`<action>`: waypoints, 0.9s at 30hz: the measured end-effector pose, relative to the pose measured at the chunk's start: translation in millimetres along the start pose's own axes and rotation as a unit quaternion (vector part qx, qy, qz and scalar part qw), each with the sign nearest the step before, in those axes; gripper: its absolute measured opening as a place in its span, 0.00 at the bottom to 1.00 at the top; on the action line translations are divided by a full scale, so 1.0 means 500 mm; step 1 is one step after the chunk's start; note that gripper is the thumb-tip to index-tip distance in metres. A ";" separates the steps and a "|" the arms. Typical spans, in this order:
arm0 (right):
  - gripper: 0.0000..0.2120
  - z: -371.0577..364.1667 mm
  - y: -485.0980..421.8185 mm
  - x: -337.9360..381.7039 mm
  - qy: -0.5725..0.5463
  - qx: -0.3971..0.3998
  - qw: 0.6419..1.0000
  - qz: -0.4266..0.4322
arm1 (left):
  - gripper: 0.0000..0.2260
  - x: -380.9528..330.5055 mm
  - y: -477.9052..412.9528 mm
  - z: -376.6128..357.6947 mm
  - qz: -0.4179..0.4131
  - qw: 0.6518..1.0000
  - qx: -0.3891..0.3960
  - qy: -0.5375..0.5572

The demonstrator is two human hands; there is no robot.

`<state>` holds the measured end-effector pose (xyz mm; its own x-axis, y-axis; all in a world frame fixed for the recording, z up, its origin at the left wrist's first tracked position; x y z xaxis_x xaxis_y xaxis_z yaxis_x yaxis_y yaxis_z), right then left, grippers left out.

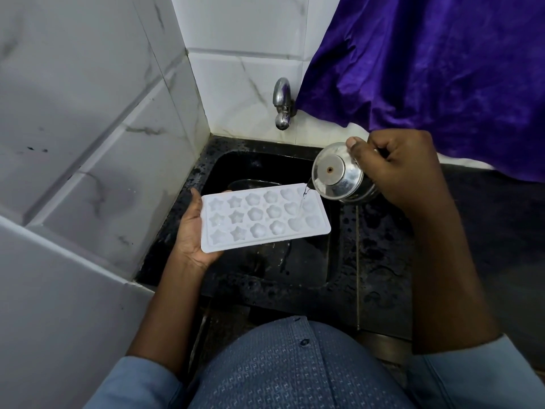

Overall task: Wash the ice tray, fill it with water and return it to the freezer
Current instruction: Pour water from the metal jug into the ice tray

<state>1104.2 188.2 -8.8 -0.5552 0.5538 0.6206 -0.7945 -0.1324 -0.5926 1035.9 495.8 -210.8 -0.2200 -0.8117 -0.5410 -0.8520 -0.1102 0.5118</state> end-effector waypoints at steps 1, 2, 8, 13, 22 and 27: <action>0.26 0.000 0.001 0.000 0.001 0.000 1.000 0.000 | 0.33 0.000 0.000 0.000 -0.001 1.000 -0.001 0.000; 0.25 -0.001 0.002 0.000 0.001 0.001 1.000 0.000 | 0.32 0.001 0.001 -0.002 -0.002 1.000 -0.001 -0.002; 0.26 -0.015 0.005 0.008 -0.006 0.011 1.000 -0.005 | 0.33 0.015 0.004 -0.019 0.010 1.000 0.002 0.001; 0.26 -0.021 0.010 0.008 -0.016 0.016 1.000 -0.013 | 0.32 0.025 0.002 -0.026 0.007 1.000 0.002 -0.005; 0.26 -0.026 0.008 0.007 -0.015 0.018 1.000 -0.001 | 0.34 0.030 -0.005 -0.030 0.017 1.000 0.016 0.005; 0.26 -0.028 0.006 0.003 -0.011 0.022 1.000 0.000 | 0.33 0.031 -0.012 -0.032 0.015 1.000 0.013 -0.003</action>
<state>1104.4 200.2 -16.9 -0.5600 0.5361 0.6317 -0.8042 -0.1685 -0.5699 1045.5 474.6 -211.6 -0.2478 -0.8110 -0.5300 -0.8574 -0.0711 0.5097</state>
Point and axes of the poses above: each hand's wrist, its own y-axis away from the middle knuckle, its own z-axis out of the back of the hand, x = y × z, the point moved 5 cm from there along -y, towards the middle knuckle, and after that the axes turned 11 degrees about -x, right-handed, at the moved point
